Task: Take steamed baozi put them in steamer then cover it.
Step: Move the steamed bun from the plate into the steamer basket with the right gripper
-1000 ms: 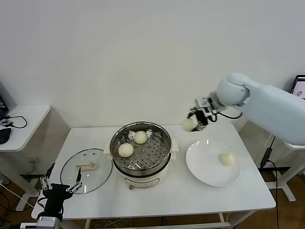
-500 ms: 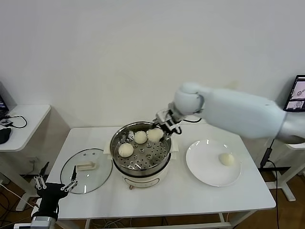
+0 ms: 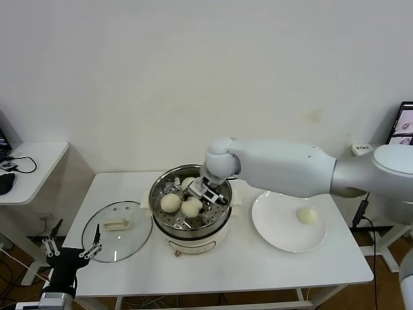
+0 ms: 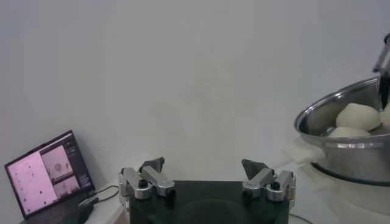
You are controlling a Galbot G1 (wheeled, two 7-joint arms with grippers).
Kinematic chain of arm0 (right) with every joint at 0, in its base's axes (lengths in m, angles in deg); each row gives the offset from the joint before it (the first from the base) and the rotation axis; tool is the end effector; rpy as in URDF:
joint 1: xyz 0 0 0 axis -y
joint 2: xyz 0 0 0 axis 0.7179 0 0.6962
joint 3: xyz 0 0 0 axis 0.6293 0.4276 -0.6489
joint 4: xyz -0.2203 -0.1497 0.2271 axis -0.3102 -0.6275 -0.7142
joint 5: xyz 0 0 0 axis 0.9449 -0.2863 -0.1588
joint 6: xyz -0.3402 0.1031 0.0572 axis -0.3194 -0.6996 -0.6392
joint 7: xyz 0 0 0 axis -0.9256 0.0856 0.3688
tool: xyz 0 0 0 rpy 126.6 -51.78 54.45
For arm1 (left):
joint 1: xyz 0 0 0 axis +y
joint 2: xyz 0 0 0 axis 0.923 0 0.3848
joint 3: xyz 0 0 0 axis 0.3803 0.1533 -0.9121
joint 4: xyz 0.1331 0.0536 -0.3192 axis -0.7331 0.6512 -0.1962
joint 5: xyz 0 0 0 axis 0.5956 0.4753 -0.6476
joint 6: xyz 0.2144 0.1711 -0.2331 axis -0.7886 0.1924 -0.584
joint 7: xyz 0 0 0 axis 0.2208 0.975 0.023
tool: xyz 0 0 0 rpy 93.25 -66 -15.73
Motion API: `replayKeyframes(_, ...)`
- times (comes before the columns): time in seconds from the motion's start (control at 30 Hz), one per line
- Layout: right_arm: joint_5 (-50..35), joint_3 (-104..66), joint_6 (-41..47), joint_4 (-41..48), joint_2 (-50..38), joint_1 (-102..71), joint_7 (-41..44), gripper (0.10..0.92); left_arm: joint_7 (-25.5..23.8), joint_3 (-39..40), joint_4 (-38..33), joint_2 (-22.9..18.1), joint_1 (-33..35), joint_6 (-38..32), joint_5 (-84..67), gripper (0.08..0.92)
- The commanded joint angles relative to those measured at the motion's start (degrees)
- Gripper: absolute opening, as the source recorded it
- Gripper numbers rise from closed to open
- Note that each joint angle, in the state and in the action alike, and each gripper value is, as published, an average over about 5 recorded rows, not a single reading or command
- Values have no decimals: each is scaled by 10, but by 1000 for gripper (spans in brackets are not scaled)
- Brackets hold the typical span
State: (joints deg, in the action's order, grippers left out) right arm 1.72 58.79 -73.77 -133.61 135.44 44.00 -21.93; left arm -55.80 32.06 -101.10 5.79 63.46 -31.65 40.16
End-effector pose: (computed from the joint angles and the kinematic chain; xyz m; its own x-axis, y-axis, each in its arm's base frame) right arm 0.5062 0.1837 -0.1071 -0.1385 -0.3287 0.9342 -0.4944 -0.7944 -0.3528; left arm 0.1378 0.1107 -0.2547 -0.9880 -0.1528 0.0240 -0.1255 0.8823 0.4537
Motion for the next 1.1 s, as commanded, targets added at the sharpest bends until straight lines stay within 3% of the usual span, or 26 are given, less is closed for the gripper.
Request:
replayKeyframes(0.03, 52, 17, -69, 14, 32, -6, 2, 606, 0, -2, 0, 0, 0, -1, 0, 823)
replayKeyframes(0.63, 39, 20, -76, -10, 15, 11, 17, 619, 1, 1, -1, -3, 1, -2, 0, 823)
replayKeyframes(0.93, 21, 11, -71, -22, -6, 36, 22, 799, 1, 1, -2, -1, -1, -2, 0, 823)
replayKeyframes(1.1, -5, -17, -46, -27, -44, 55, 29, 822, 1, 1, -1, 3, -5, -1, -1, 823)
